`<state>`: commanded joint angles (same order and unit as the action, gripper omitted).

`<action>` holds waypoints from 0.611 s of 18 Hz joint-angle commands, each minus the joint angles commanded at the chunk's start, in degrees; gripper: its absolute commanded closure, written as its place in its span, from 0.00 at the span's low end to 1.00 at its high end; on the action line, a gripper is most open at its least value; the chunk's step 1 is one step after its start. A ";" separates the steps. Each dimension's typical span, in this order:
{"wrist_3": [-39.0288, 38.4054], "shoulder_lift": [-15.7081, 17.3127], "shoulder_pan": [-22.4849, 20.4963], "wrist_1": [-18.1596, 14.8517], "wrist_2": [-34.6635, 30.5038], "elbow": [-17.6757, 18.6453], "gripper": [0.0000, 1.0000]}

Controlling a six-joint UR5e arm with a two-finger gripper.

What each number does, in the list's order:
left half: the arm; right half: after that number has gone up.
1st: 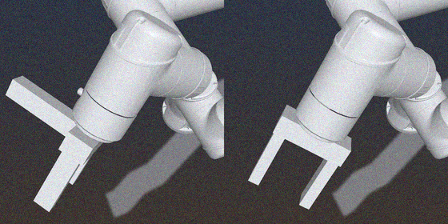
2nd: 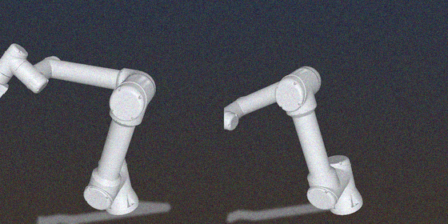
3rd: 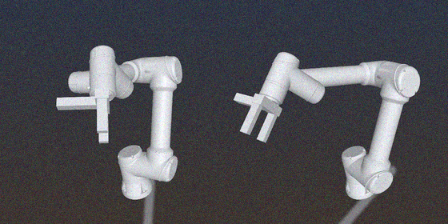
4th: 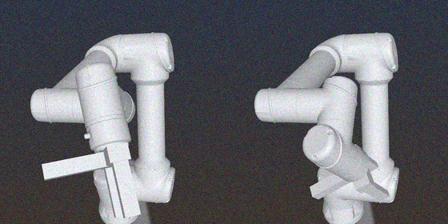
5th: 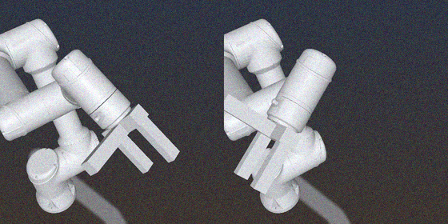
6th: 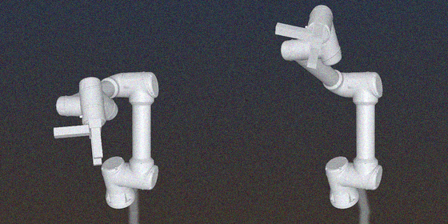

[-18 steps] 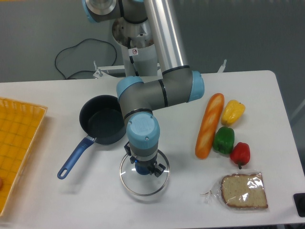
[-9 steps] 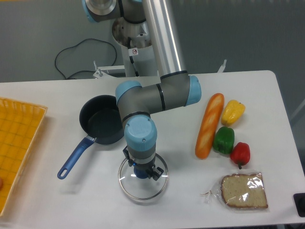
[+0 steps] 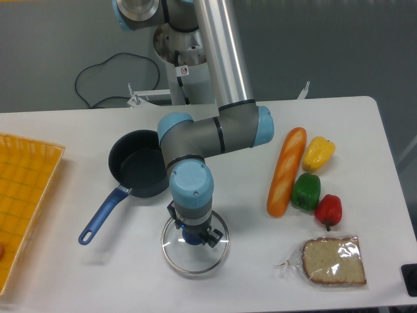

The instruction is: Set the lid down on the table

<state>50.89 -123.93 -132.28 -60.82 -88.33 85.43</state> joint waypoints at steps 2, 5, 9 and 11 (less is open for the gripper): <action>-0.18 -0.17 0.00 0.00 0.09 0.09 0.56; -0.70 -0.18 0.00 0.00 0.09 0.00 0.55; -0.88 -0.26 0.26 0.00 0.09 0.00 0.55; -0.88 -0.35 0.26 0.00 0.09 0.09 0.55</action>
<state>50.01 -124.28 -132.01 -60.82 -88.24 85.52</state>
